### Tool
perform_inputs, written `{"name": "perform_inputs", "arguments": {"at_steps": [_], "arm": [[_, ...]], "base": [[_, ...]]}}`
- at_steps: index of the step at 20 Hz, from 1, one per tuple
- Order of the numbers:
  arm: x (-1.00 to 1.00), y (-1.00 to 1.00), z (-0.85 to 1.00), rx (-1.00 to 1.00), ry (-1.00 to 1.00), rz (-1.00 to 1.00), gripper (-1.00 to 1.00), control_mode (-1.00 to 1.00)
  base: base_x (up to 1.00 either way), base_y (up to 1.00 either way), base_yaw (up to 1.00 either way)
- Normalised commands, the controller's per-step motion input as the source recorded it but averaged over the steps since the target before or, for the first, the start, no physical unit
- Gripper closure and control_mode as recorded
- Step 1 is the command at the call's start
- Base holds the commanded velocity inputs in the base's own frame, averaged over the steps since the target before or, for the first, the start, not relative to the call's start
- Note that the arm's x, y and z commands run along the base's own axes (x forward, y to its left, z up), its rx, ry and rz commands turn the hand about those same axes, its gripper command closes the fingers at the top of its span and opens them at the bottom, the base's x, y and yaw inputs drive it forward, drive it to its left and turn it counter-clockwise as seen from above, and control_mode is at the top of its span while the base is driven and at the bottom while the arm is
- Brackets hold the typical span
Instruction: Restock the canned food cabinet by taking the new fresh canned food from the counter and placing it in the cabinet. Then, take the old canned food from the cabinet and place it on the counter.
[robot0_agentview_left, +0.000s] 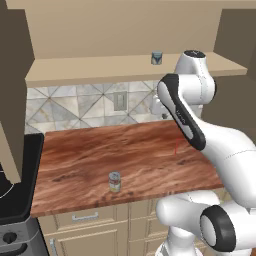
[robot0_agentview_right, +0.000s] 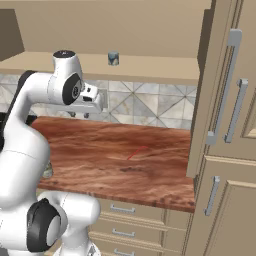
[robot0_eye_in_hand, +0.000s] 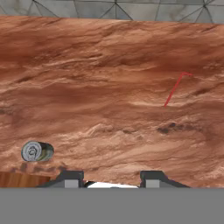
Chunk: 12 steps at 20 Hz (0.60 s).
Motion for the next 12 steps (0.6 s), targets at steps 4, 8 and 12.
{"name": "perform_inputs", "arguments": {"at_steps": [4, 8, 12], "arm": [[-0.04, 0.18, 0.0, -0.02, -0.01, 0.05, -1.0, -1.0], [-0.32, 0.32, 0.0, 0.0, -0.07, 0.05, -1.0, -1.0], [-0.93, 0.55, -0.32, 0.08, -0.07, 0.0, -1.0, -1.0]], "base": [[0.0, 0.0, 0.0], [0.0, 0.0, 0.0], [0.0, 0.0, 0.0]]}}
